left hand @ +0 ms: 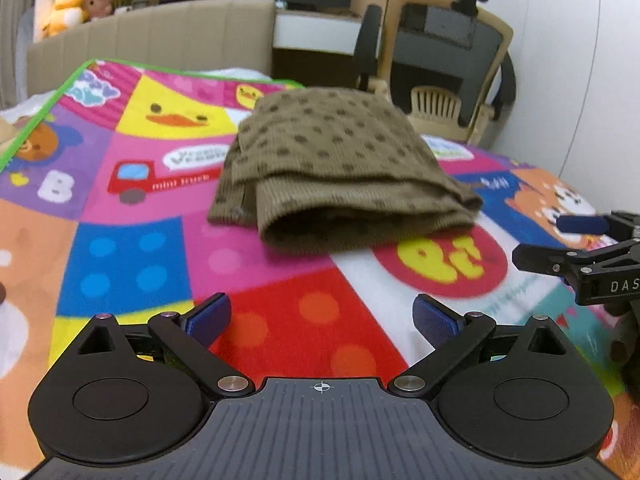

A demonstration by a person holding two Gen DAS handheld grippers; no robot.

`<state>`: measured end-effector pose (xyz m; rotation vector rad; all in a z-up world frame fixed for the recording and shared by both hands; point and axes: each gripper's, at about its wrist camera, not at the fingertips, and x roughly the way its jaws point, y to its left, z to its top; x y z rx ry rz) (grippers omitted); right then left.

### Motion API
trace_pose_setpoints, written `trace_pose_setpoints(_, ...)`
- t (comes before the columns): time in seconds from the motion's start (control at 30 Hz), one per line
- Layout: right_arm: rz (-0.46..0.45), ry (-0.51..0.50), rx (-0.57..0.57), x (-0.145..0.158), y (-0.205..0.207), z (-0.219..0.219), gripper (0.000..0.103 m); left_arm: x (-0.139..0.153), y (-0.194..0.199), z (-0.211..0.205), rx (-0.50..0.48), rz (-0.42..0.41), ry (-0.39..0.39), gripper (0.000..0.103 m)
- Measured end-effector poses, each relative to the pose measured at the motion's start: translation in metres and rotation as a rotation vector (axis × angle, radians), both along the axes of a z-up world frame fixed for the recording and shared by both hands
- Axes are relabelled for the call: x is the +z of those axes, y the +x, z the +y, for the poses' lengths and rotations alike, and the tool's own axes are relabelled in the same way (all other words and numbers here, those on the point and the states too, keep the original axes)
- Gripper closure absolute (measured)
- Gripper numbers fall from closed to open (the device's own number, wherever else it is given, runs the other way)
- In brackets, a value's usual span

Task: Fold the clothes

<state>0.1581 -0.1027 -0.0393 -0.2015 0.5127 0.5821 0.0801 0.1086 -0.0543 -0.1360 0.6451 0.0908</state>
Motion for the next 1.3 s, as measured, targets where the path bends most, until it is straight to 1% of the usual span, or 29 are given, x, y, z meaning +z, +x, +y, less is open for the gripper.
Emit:
trace_pose_setpoints(0.07,-0.03,-0.023,0.007,0.0,0.0,0.005,0.0,0.001,0.003,-0.002,-0.002,0.018,-0.001,0.003)
trace_pose_setpoints(0.1,-0.029,-0.031,0.017,0.0,0.001,0.007,0.0,0.002,0.005,-0.004,-0.01,0.028,0.001,0.003)
trace_pose_setpoints(0.17,-0.019,-0.039,0.03,0.0,0.006,0.011,0.0,0.003,0.011,-0.006,-0.03,0.016,0.01,0.003)
trace_pose_setpoints(0.2,-0.003,-0.039,0.025,-0.001,0.01,0.012,0.0,0.003,0.013,-0.009,-0.031,0.005,0.016,0.003)
trace_pose_setpoints(0.27,0.042,-0.035,0.017,-0.004,0.018,0.013,0.0,0.002,0.02,-0.014,0.003,-0.005,0.023,0.001)
trace_pose_setpoints(0.33,0.116,-0.028,0.022,-0.01,0.028,0.013,0.0,0.0,0.028,-0.014,0.048,0.005,0.023,0.001)
trace_pose_setpoints(0.4,0.185,-0.044,0.021,-0.016,0.04,0.017,0.0,-0.001,0.035,-0.014,0.073,0.02,0.034,0.0)
trace_pose_setpoints(0.43,0.172,-0.049,0.01,-0.017,0.042,0.018,0.0,-0.002,0.039,-0.014,0.085,0.028,0.04,0.0)
trace_pose_setpoints(0.5,0.136,-0.072,-0.015,-0.018,0.042,0.023,0.0,-0.005,0.046,-0.016,0.082,0.072,0.063,0.0)
trace_pose_setpoints(0.57,0.116,-0.091,-0.039,-0.019,0.044,0.027,0.0,-0.006,0.046,-0.018,0.084,0.081,0.082,0.0)
trace_pose_setpoints(0.67,0.143,-0.07,-0.057,-0.021,0.047,0.027,0.0,-0.006,0.048,-0.017,0.097,0.074,0.077,0.0)
trace_pose_setpoints(0.73,0.159,-0.053,-0.068,-0.022,0.049,0.025,0.0,-0.006,0.053,-0.017,0.099,0.076,0.088,0.0)
trace_pose_setpoints(0.93,0.139,-0.052,-0.067,-0.022,0.049,0.029,0.0,-0.008,0.057,-0.021,0.105,0.054,0.117,0.0)
trace_pose_setpoints(1.0,0.152,-0.03,-0.066,-0.022,0.051,0.025,0.0,-0.008,0.054,-0.022,0.117,0.056,0.109,0.0)
trace_pose_setpoints(1.1,0.145,-0.047,-0.068,-0.022,0.05,0.028,0.0,-0.008,0.051,-0.023,0.128,0.054,0.11,0.0)
trace_pose_setpoints(1.3,0.149,-0.043,-0.069,-0.021,0.051,0.027,0.0,-0.009,0.052,-0.02,0.127,0.054,0.097,0.0)
